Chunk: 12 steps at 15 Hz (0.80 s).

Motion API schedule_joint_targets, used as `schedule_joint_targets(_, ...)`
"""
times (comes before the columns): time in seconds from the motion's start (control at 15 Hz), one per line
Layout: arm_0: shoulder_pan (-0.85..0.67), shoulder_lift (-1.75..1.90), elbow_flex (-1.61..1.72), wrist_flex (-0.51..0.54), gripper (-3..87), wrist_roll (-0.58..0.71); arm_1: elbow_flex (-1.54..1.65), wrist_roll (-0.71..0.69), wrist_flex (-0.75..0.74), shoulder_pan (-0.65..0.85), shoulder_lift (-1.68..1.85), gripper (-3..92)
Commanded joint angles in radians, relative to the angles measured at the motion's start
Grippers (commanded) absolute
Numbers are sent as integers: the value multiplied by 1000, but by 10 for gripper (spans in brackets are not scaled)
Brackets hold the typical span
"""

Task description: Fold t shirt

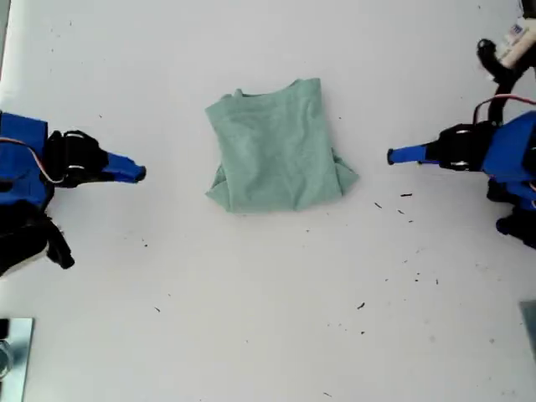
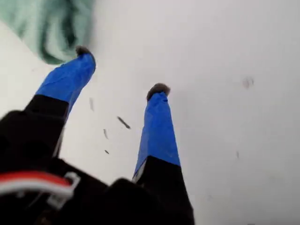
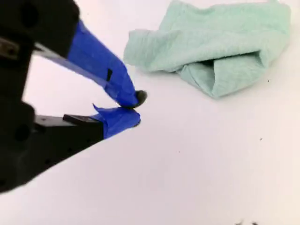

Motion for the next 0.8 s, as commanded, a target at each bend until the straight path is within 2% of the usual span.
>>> schedule_joint_targets(0.0, 137, 138, 80, -43, 33, -80, 98, 64, -31, -28, 9, 239)
schedule_joint_targets(0.07, 215, 137, 104, -28, 116, -152, 100, 146, -34, -44, 9, 236)
schedule_joint_targets(0.13, 307, 137, 100, -26, 195, -219, 100, -37, -34, -44, 8, 235)
schedule_joint_targets(0.2, 379, 137, 97, -17, 197, -91, 98, -330, -32, -43, 8, 234)
schedule_joint_targets(0.27, 443, 137, 97, -17, 198, 86, 95, -383, -21, -35, 8, 218)
schedule_joint_targets(0.47, 607, 137, 101, -21, 197, 114, 95, -373, -21, -43, 8, 202)
schedule_joint_targets(0.73, 703, 137, 101, -21, 197, 114, 95, -373, -21, -43, 8, 187)
